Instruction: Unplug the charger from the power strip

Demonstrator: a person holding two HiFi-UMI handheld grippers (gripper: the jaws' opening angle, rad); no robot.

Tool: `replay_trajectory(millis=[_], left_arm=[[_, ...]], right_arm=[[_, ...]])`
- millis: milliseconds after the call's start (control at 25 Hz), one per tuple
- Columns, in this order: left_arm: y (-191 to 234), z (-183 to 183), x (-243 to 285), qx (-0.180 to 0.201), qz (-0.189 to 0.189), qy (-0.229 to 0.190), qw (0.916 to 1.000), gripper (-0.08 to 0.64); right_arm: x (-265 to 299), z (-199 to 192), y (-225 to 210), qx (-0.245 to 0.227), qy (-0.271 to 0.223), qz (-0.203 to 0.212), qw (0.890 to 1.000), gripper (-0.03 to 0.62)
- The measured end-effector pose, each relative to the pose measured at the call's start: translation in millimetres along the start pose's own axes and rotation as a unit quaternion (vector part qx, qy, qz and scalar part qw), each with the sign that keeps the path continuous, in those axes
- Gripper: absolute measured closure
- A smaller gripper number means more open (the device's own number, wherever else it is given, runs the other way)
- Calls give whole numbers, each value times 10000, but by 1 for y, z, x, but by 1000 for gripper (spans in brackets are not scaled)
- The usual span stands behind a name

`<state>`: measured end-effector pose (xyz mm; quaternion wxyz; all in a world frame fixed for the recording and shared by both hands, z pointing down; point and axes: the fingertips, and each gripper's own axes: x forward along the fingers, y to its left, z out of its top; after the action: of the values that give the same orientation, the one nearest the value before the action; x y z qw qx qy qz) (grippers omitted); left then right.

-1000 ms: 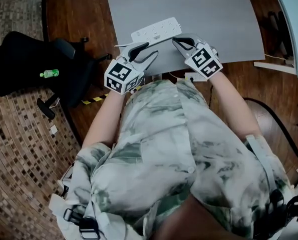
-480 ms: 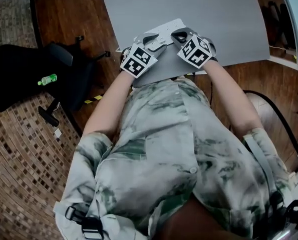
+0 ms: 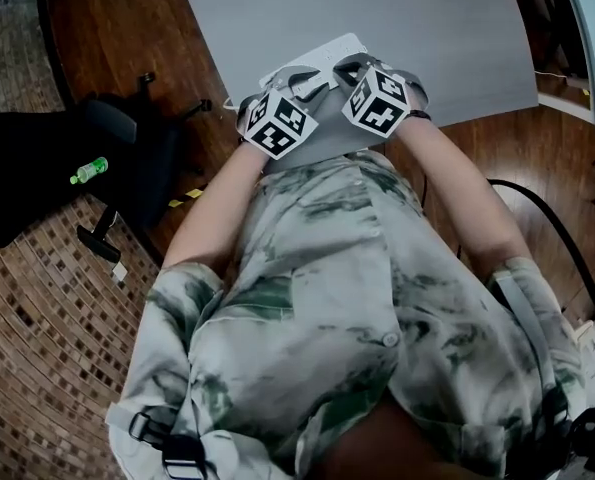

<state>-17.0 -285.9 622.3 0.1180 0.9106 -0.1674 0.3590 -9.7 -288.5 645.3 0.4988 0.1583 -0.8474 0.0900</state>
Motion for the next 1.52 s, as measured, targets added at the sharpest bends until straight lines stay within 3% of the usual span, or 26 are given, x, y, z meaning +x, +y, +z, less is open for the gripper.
replay_trajectory(millis=[440, 600, 720, 960, 1080, 1360, 1520], left_arm=[[-1, 5, -3, 240, 112, 175, 9995, 460], [0, 61, -33, 599, 286, -532, 9964, 459], [8, 88, -49, 722, 237, -632, 9951, 457], [20, 84, -88, 245, 552, -717, 9956, 456], [19, 85, -106, -143, 773, -905, 9928, 454], [-3, 92, -161, -826, 1478, -1351, 9763, 454], [-49, 92, -195, -1105, 1775, -1437, 9673, 454]], right_arm=[[5, -3, 2, 72, 560, 34, 9984, 597], [4, -3, 2, -9, 699, 81, 9975, 597], [0, -5, -2, -4, 575, 60, 9983, 597], [-4, -1, -4, -47, 193, -2, 9998, 595], [-17, 6, -12, -80, -254, -233, 9994, 591], [-92, 14, 6, -93, -1267, -332, 9913, 591], [-145, -12, 38, 81, -1719, -303, 9846, 591]])
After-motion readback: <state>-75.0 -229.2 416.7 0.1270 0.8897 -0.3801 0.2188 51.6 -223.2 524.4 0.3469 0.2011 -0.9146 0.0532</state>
